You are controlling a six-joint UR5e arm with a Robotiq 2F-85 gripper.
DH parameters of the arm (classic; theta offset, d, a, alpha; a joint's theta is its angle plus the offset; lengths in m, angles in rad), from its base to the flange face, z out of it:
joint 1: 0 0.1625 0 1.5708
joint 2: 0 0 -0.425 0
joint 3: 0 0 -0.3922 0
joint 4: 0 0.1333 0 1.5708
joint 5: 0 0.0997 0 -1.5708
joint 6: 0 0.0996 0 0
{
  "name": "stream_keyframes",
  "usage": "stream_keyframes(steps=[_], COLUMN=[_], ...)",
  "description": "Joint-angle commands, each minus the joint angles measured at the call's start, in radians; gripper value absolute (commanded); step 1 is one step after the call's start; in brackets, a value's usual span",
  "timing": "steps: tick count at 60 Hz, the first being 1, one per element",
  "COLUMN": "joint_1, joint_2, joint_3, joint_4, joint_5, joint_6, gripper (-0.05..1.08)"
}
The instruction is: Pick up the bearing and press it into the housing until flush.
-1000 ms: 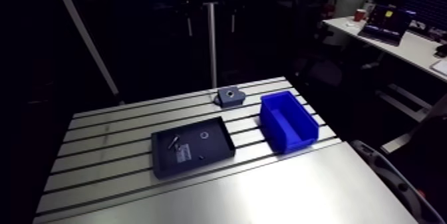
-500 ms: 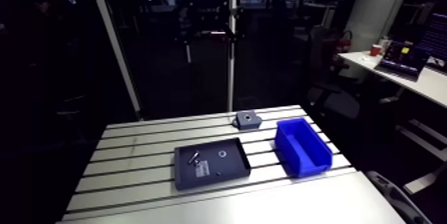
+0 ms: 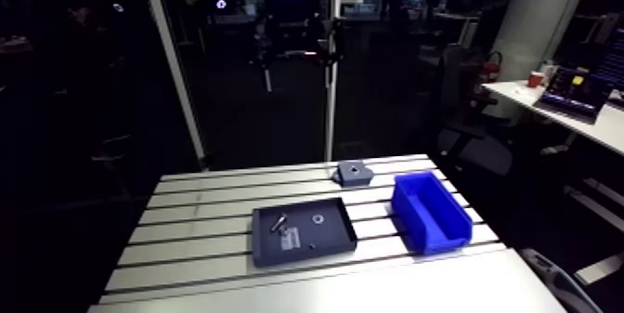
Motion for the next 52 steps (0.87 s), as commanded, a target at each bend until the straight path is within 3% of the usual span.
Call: stream_keyframes(steps=[1, 52], joint_1=[0.002, 0.005], joint_2=[0.003, -0.006], joint_3=[-0.001, 0.027], joint_4=[-0.012, 0.01], joint_5=[-0.002, 0.001], joint_6=[0.006, 0.004], gripper=[0.01, 0.01])
